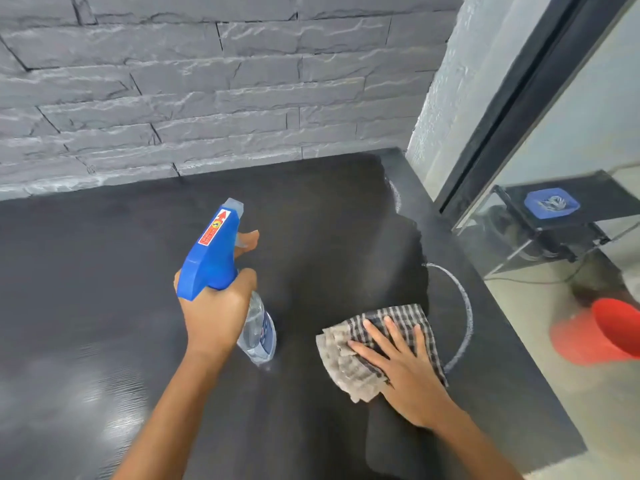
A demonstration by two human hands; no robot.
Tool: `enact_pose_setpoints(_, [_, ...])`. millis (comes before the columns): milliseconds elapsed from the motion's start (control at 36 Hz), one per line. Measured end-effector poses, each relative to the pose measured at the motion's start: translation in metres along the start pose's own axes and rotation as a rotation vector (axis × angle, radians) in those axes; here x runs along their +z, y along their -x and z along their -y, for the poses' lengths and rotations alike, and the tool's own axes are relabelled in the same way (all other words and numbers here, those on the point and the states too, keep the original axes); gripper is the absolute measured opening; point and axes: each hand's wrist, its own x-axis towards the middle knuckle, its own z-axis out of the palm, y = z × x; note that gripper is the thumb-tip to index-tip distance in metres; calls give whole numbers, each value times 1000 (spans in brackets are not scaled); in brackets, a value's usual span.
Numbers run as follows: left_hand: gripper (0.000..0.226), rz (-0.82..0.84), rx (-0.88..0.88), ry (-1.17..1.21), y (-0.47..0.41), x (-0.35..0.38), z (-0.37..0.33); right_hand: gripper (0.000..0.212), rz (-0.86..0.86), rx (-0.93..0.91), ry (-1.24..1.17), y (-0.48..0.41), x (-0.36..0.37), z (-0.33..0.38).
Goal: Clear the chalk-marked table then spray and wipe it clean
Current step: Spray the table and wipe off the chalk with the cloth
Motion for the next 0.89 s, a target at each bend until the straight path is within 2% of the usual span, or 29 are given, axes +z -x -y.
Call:
enact_pose_setpoints(139, [37,11,-5,6,0,2,-1,64,-26,286,-114,-29,-15,-41])
enact_pose_setpoints(250, [36,10,3,20,1,2,-3,63,-31,352,-114,-77,-32,-20])
enact_pose_setpoints(361, [40,3,-3,42,-1,2,-5,61,0,226,-99,-81,-34,23])
enact_pose_setpoints(472, [42,-3,-18,43,4,0,-10,61,-8,19,-42,-28,-13,53])
enact_pose_setpoints(611, [42,-6,-24,53,24,-4,-16,66,29,-50,16,54,16,35])
enact_pose_setpoints(694, [42,1,-18,50,45,-10,-20,66,69,91,3,76,20,4])
enact_pose_setpoints(778, [40,21,-18,42,62,-17,-22,64,49,292,-83,59,6,-17])
enact_pose_setpoints(889, [37,25,-23,50,92,-25,-27,58,13,420,-174,18,-14,2])
